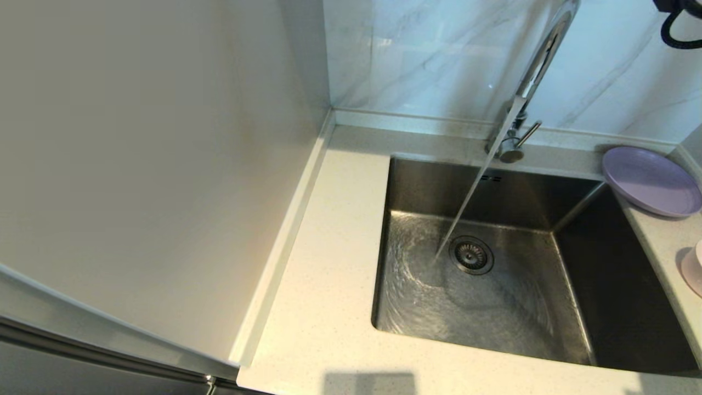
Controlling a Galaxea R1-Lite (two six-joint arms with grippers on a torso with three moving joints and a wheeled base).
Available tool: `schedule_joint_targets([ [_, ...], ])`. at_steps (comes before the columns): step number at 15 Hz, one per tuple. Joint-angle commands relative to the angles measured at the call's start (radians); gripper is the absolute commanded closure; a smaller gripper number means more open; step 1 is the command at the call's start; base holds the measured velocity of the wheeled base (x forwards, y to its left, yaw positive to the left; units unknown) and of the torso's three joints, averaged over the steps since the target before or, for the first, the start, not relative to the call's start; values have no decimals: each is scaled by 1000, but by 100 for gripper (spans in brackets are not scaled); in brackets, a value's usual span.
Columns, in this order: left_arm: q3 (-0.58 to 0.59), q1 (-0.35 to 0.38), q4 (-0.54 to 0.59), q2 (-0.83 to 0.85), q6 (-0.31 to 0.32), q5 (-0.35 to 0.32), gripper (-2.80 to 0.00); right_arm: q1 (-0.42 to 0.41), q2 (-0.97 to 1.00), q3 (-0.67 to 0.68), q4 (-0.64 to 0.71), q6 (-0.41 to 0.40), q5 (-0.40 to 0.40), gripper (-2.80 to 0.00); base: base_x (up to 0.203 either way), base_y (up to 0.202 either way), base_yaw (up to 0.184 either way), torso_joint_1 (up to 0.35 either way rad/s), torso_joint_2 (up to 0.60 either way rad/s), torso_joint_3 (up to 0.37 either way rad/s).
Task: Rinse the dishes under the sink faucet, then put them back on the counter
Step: Pick up the bowl
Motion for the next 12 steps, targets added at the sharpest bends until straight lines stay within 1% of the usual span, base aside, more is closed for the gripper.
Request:
schedule_joint_targets([
  [1,0,0,0,0,0,0,0,71,23,-2,3,-17,-59,0,0,0,0,0,0,0],
  [2,0,0,0,0,0,0,0,82,35,1,11,-22,-89,0,0,0,0,0,0,0],
  [5,0,0,0,0,0,0,0,82,56,1,5,-48,-123,0,0,0,0,0,0,0],
  [6,0,0,0,0,0,0,0,79,53,-2,3,-55,-138,0,0,0,0,0,0,0],
  [7,0,0,0,0,0,-1,0,55,43,-3,8,-56,-148,0,0,0,0,0,0,0],
  [9,0,0,0,0,0,0,0,-29,5,-2,26,-60,-190,0,0,0,0,0,0,0],
  [11,0,0,0,0,0,0,0,-170,-12,-2,43,-60,-212,0,0,0,0,0,0,0],
  [12,0,0,0,0,0,0,0,-254,-15,1,48,-61,-215,0,0,0,0,0,0,0],
])
